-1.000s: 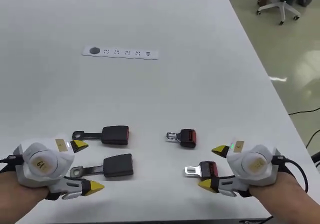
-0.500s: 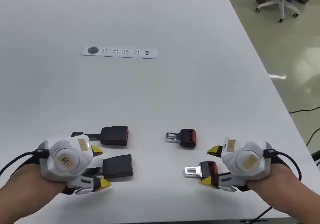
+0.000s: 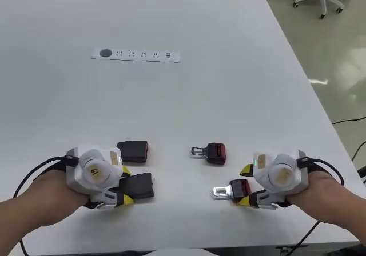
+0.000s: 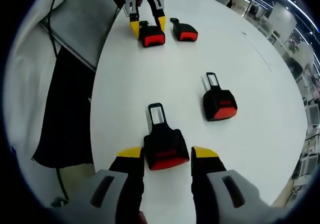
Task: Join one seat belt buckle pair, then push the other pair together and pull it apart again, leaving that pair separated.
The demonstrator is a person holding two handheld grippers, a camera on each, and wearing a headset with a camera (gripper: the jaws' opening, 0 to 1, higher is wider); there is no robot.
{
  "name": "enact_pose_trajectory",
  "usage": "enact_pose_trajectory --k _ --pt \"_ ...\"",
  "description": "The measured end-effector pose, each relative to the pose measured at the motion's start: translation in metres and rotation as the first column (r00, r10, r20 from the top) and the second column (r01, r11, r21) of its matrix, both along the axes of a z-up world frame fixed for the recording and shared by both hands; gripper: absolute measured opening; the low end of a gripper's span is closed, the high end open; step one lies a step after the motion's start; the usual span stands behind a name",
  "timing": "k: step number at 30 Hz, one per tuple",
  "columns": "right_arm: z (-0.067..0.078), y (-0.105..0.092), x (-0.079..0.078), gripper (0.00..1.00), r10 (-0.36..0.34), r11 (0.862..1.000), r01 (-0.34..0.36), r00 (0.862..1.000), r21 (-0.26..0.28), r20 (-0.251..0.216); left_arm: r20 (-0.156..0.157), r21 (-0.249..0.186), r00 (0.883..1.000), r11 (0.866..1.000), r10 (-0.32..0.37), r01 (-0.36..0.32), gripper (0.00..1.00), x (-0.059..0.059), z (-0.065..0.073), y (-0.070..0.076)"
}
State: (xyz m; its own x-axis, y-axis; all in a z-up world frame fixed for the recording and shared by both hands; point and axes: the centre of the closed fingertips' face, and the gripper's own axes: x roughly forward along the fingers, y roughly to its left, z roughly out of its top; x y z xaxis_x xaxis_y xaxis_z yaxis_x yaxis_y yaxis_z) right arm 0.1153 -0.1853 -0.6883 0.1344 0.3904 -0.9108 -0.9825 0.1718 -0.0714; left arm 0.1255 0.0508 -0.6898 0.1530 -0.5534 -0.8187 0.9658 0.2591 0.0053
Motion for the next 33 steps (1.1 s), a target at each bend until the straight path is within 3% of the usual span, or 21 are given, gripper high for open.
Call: enact_pose_trajectory --k 8,19,24,33 --pt "-0.005 -0.001 0.0 0.34 0.048 0.998 -0.048 0.999 -0.027 -0.002 0.012 0.052 0.995 0.994 -0.098 0.097 0.34 0.0 -0.002 -0.003" --pt "-0.007 0.001 0.002 0.33 0.011 1.0 -0.011 1.0 -0.017 -0.022 0.015 0.062 0.992 0.99 -0.128 0.127 0.34 0.0 -0.005 -0.001" --pt "-0.007 0.011 0.001 0.33 0.004 1.0 -0.005 1.0 -0.022 -0.015 0.004 0.077 0.989 0.986 -0.148 0.147 0.34 -0.001 -0.005 -0.003" --pt "-0.006 0.039 0.001 0.33 0.002 1.0 -0.002 1.0 0.012 -0.009 0.015 0.065 0.99 0.988 -0.14 0.139 0.33 -0.002 -0.004 -0.003"
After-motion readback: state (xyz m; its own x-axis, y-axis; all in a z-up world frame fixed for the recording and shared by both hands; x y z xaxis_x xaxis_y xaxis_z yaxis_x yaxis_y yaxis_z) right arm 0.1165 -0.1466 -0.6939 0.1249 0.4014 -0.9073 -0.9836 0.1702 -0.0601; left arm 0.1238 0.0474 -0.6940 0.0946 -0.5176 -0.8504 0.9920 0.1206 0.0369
